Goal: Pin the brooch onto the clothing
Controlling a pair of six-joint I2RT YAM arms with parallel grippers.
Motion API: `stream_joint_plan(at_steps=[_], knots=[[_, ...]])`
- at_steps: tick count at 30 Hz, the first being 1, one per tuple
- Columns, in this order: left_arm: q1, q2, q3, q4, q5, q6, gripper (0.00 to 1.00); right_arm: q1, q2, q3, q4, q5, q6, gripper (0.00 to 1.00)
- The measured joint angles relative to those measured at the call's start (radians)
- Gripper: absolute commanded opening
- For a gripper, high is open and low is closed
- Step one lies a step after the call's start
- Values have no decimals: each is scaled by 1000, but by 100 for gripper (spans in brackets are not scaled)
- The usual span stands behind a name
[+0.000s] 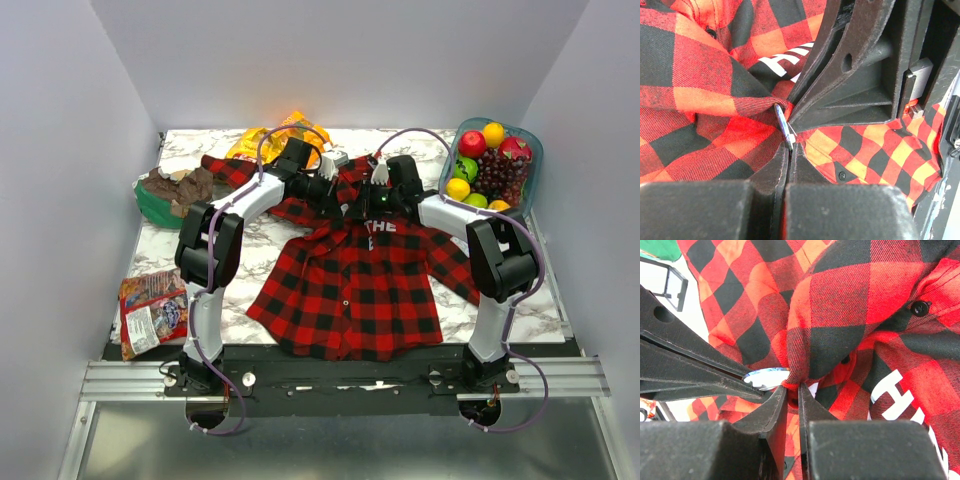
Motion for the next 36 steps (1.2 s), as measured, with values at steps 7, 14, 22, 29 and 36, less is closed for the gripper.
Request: stream_joint_plan(at_steps=[7, 14, 22, 29, 36], knots=[[0, 0, 0, 2, 4, 0, 0, 0, 0, 0, 0, -2, 4, 19], [0, 0, 0, 3, 6, 0, 0, 0, 0, 0, -1, -2, 4, 18], [0, 0, 0, 8, 6, 0, 0, 0, 3, 17, -21, 1, 3, 18], [-4, 0, 0, 7, 6, 0, 0, 2, 9, 34, -55, 4, 3, 18], [-6, 0, -2, 8, 1, 0, 0, 4, 18, 50, -69, 5, 4, 17]])
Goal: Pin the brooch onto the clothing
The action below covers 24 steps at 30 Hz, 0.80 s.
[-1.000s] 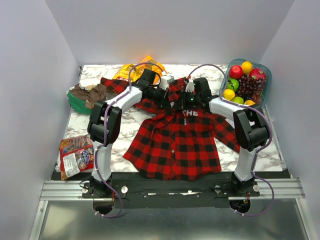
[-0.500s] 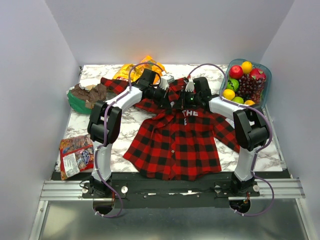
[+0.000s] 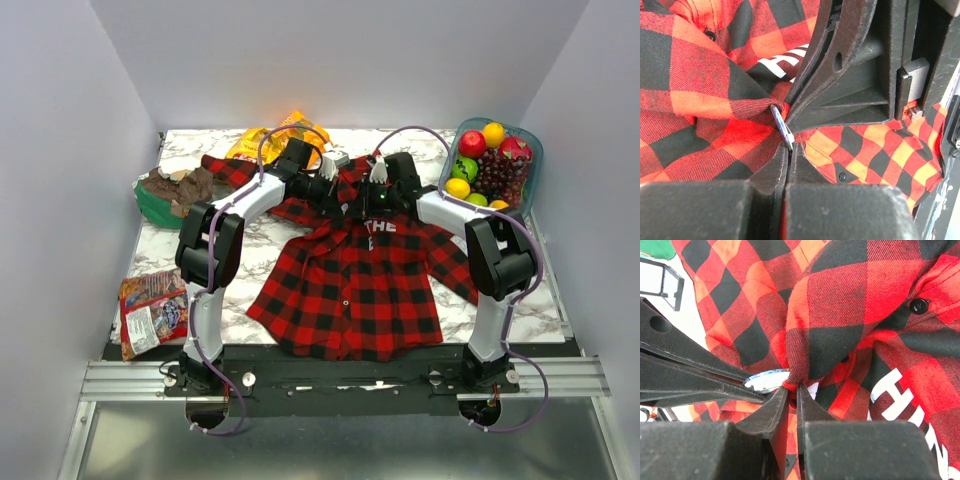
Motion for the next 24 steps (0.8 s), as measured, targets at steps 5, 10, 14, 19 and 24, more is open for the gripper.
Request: stream_joint_plan(at_steps=[5, 10, 14, 19, 24], knots=[[0, 0, 0, 2, -5, 0, 0, 9, 14, 25, -24, 0, 2, 17], [-1, 0, 0, 2, -5, 0, 0, 10, 18, 36, -44, 0, 6, 17], [-3, 0, 0, 2, -7, 2, 0, 10, 23, 46, -53, 0, 9, 17], [-7, 0, 0, 0, -25, 5, 0, 13, 32, 54, -60, 0, 11, 18], [-10, 0, 0, -10, -36, 14, 0, 14, 27, 44, -61, 3, 11, 20]])
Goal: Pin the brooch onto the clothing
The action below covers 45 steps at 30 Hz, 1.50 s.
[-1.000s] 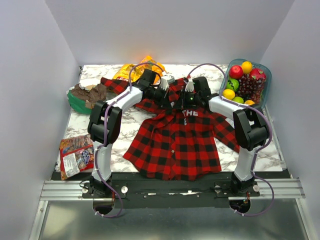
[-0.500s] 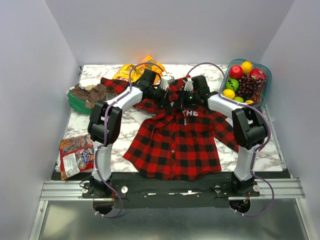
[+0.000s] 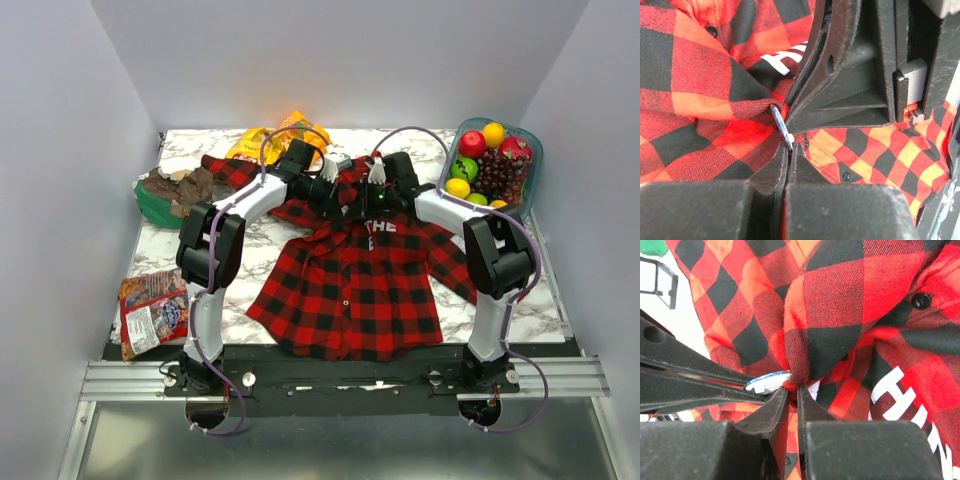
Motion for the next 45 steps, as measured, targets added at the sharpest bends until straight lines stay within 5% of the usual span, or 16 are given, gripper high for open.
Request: stream_joint_plan(at_steps=[11, 24, 45], knots=[[24, 0, 1, -48, 129, 47, 0, 4, -111, -89, -9, 31, -44, 31], [44, 30, 3, -132, 285, 73, 0, -37, -241, -171, 38, 9, -118, 63], [60, 30, 3, -161, 346, 98, 0, -48, -227, -275, 190, -277, -294, 64]])
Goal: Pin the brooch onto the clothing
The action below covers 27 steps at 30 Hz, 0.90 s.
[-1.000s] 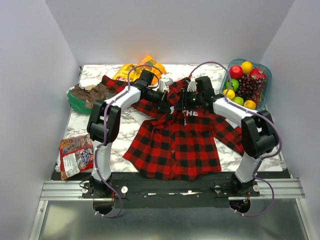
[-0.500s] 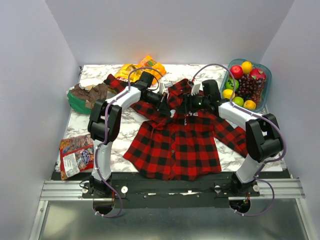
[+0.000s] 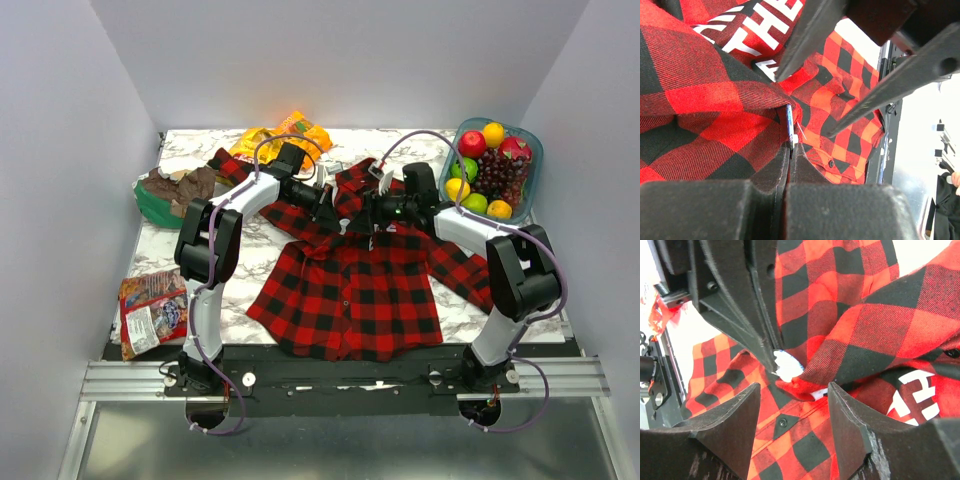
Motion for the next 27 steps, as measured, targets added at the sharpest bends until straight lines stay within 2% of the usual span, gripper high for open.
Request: stream_joint_plan(at_steps=[27], knots=[[0, 0, 0, 1, 13, 0, 0, 0, 61, 2, 62, -1, -3, 57]])
